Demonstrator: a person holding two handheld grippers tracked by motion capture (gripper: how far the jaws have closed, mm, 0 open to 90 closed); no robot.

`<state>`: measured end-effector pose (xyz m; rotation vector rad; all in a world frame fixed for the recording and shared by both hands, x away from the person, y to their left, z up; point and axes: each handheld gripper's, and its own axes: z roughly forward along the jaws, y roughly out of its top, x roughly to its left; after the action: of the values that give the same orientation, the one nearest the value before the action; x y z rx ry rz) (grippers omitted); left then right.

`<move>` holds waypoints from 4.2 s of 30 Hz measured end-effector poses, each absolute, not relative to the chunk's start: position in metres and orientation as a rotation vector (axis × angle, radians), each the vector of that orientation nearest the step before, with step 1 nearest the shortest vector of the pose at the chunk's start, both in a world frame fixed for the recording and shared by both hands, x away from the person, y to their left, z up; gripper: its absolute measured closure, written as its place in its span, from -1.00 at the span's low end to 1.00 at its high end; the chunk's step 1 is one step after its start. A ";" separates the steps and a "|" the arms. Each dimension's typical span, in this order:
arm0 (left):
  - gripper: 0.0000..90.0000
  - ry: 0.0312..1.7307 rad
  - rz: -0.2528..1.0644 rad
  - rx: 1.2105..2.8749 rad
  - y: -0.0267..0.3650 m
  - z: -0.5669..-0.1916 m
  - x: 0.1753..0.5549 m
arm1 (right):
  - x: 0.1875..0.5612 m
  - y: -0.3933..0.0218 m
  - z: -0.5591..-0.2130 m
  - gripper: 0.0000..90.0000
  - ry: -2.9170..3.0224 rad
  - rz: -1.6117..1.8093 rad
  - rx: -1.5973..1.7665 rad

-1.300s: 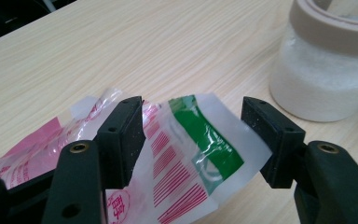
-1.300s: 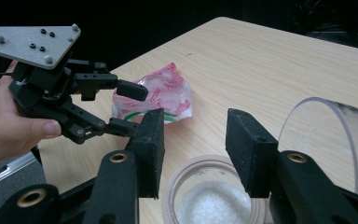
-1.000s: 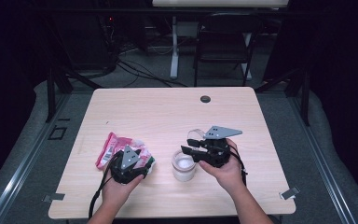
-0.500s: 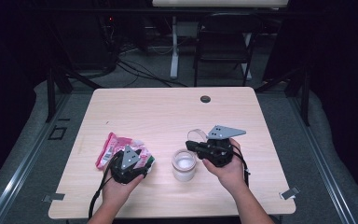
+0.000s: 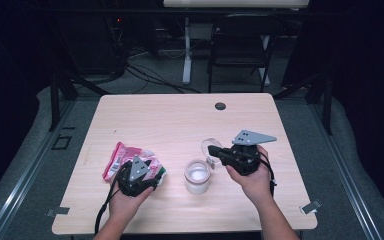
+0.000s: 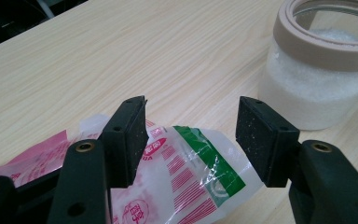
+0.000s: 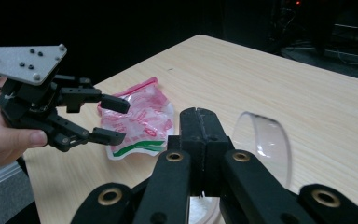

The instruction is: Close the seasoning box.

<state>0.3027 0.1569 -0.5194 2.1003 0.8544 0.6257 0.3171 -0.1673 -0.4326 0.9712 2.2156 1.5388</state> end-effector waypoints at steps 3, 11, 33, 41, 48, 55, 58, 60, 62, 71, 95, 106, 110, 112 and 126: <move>-0.04 0.858 0.630 2.096 0.157 -0.520 0.303 | 0.318 -0.174 -0.431 1.00 2.200 1.537 0.988; -0.02 0.856 0.633 2.096 0.157 -0.520 0.303 | 0.323 -0.191 -0.430 1.00 2.144 1.538 1.045; 0.02 0.857 0.629 2.092 0.158 -0.520 0.303 | 0.335 -0.203 -0.443 1.00 2.132 1.480 1.126; 0.44 0.796 0.632 2.103 0.148 -0.508 0.303 | 0.342 -0.203 -0.456 1.00 2.156 1.447 1.168; 0.79 0.709 0.587 2.169 0.126 -0.498 0.306 | 0.345 -0.200 -0.462 1.00 2.171 1.437 1.184; 0.94 0.672 0.561 2.172 0.108 -0.487 0.313 | 0.347 -0.200 -0.464 1.00 2.183 1.436 1.185; 0.96 0.662 0.548 2.176 0.101 -0.483 0.317 | 0.347 -0.199 -0.465 1.00 2.182 1.439 1.186; 0.96 0.652 0.528 2.175 0.097 -0.479 0.320 | 0.347 -0.200 -0.465 1.00 2.184 1.437 1.185; 0.97 0.643 0.506 2.170 0.092 -0.476 0.323 | 0.347 -0.200 -0.465 1.00 2.186 1.439 1.185; 1.00 0.583 0.472 2.159 0.066 -0.459 0.333 | 0.346 -0.198 -0.465 1.00 2.185 1.447 1.178; 1.00 0.573 0.467 2.171 0.061 -0.457 0.332 | 0.339 -0.172 -0.467 1.00 2.275 1.447 1.087; 1.00 0.581 0.457 2.172 0.064 -0.462 0.328 | 0.338 -0.169 -0.467 1.00 2.293 1.443 1.070; 1.00 0.581 0.456 2.172 0.067 -0.465 0.325 | 0.337 -0.166 -0.468 1.00 2.296 1.450 1.065; 1.00 0.585 0.446 2.173 0.068 -0.467 0.324 | 0.337 -0.165 -0.468 1.00 2.304 1.447 1.058; 1.00 0.625 0.420 2.177 0.080 -0.486 0.316 | 0.334 -0.154 -0.473 1.00 2.353 1.429 1.014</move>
<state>0.3156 0.0800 -0.4859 2.1770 0.6246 0.4201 0.3342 -0.1536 -0.4735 1.0144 2.3528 1.4286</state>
